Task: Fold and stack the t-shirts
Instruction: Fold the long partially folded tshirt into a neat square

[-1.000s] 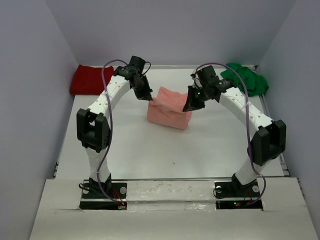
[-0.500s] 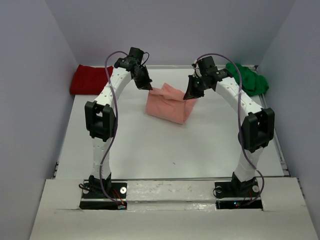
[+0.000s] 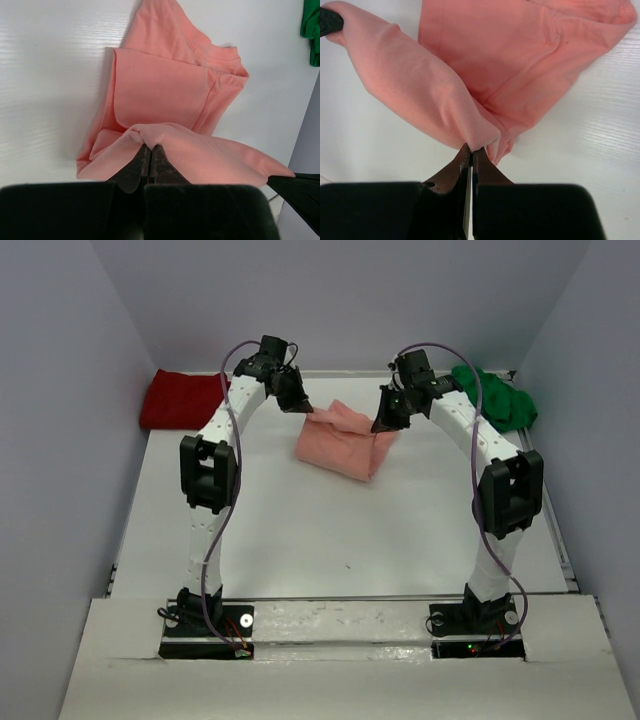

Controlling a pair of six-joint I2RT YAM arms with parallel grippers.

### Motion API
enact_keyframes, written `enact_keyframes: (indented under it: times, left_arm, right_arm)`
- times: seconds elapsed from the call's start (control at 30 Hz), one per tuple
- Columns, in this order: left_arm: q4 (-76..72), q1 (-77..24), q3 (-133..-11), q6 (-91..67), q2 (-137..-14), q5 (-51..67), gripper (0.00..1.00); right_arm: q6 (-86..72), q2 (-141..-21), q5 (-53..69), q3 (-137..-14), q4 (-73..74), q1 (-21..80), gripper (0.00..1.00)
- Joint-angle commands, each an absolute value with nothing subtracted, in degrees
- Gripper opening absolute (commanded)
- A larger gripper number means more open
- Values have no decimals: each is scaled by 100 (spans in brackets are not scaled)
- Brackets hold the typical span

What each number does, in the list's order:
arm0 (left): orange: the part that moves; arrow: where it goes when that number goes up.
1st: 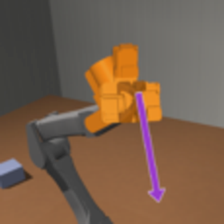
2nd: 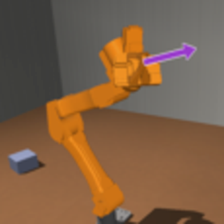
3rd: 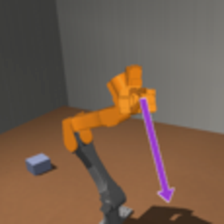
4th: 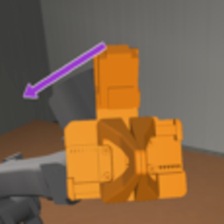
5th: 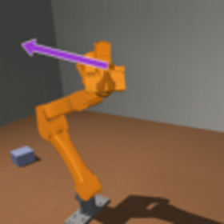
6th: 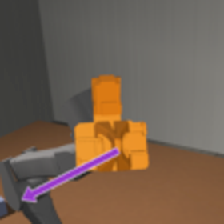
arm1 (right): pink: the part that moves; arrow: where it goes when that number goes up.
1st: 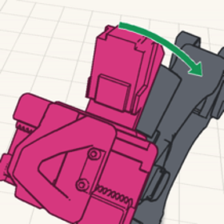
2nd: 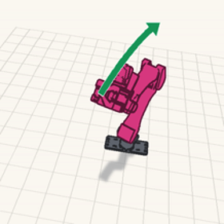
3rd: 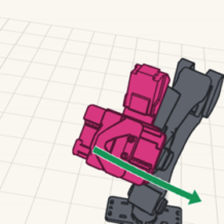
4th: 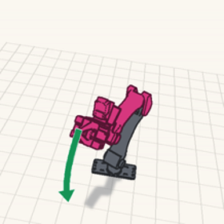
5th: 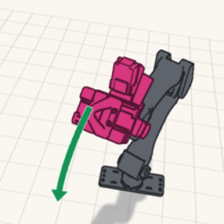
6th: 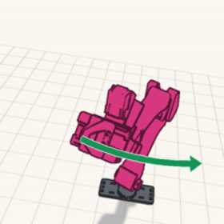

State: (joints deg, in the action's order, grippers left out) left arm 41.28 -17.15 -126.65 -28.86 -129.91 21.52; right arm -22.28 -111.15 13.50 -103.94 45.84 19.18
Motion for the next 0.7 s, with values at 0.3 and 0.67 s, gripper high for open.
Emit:
enact_keyframes:
  times: [0.3,0.67]
  left_arm:
    - [2358,-1723,-12744,-2927,-13236,3138,0]
    - [1486,-2056,-12691,-3111,-13789,3366,0]
  right_arm:
    - [-2417,-10749,36,-9721,4017,1854,0]
    - [-2198,-11004,-1124,-9501,3367,1854,0]
